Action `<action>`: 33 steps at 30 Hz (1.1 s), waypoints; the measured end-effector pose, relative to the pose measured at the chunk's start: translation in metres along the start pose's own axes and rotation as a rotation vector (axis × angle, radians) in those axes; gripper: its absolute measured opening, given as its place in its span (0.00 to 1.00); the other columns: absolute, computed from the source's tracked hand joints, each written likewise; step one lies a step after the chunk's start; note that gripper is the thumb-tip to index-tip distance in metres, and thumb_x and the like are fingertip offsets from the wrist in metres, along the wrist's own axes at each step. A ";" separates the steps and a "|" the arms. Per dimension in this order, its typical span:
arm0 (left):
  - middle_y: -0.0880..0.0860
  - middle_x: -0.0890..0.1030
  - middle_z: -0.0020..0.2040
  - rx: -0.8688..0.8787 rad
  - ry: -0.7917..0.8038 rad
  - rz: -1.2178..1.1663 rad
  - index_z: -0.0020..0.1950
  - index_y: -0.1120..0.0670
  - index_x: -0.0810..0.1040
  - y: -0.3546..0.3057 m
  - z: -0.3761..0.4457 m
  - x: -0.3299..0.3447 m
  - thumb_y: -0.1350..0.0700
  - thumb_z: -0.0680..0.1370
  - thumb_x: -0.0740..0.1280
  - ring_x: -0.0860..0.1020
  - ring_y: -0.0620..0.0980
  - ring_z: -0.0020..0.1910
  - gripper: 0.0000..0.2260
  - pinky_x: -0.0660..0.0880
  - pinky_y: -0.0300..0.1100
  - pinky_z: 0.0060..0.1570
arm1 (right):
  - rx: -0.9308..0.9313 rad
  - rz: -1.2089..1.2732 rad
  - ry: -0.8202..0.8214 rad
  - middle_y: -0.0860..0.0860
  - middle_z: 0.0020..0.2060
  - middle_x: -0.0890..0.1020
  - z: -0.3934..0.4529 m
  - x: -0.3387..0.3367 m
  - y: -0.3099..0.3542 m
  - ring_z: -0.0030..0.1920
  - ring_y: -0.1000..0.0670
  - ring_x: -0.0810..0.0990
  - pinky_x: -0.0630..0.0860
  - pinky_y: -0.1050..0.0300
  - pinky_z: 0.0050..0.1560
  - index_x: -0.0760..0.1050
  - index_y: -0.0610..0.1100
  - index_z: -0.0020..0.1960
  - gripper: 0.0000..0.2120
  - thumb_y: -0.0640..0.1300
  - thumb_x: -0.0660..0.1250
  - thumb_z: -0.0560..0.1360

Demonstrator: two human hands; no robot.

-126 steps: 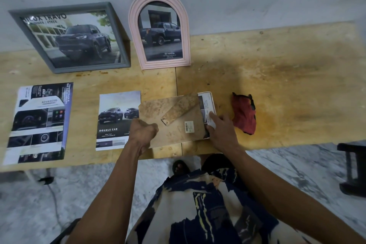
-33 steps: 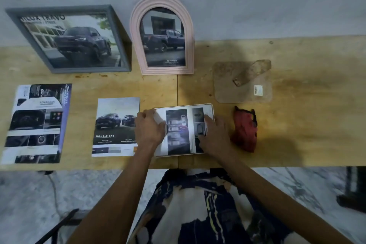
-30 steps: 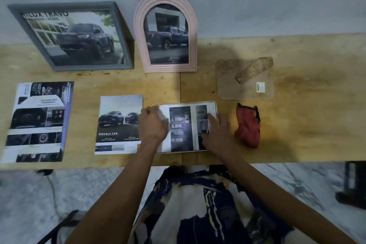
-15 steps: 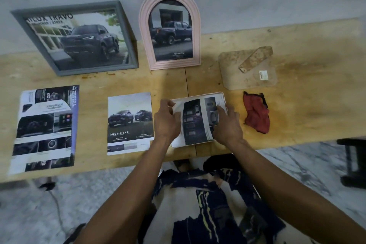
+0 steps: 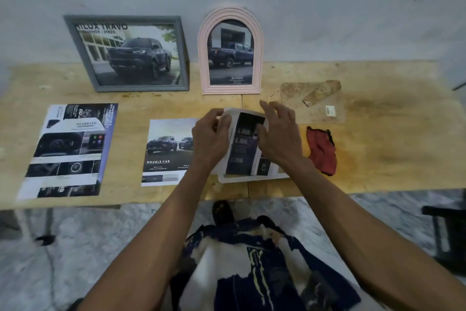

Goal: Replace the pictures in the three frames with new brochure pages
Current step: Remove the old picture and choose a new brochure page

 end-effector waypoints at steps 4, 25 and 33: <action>0.47 0.82 0.41 0.038 -0.082 -0.029 0.54 0.53 0.82 -0.014 -0.012 -0.028 0.54 0.81 0.65 0.81 0.49 0.39 0.08 0.78 0.47 0.42 | -0.112 0.048 -0.005 0.46 0.61 0.77 -0.006 -0.019 0.022 0.65 0.44 0.69 0.68 0.47 0.61 0.74 0.46 0.67 0.17 0.47 0.63 0.79; 0.58 0.85 0.43 -0.605 -0.134 -0.355 0.60 0.58 0.77 0.098 -0.200 -0.170 0.58 0.73 0.78 0.84 0.55 0.43 0.18 0.81 0.53 0.42 | 0.377 0.892 0.111 0.50 0.36 0.79 -0.144 0.045 0.101 0.33 0.51 0.76 0.75 0.59 0.31 0.77 0.44 0.49 0.03 0.43 0.67 0.76; 0.50 0.74 0.31 -0.569 -0.223 -0.205 0.54 0.57 0.77 0.140 -0.162 -0.240 0.64 0.76 0.73 0.74 0.43 0.30 0.09 0.75 0.40 0.37 | 0.477 0.879 0.240 0.49 0.38 0.79 -0.119 0.107 0.178 0.33 0.55 0.76 0.70 0.70 0.24 0.78 0.40 0.51 0.05 0.37 0.64 0.77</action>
Point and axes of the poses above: each hand's wrist, its own z-axis towards the middle knuckle, its own x-axis out of the palm, y = z × x, the point moved 6 cm from there along z, towards the middle knuckle
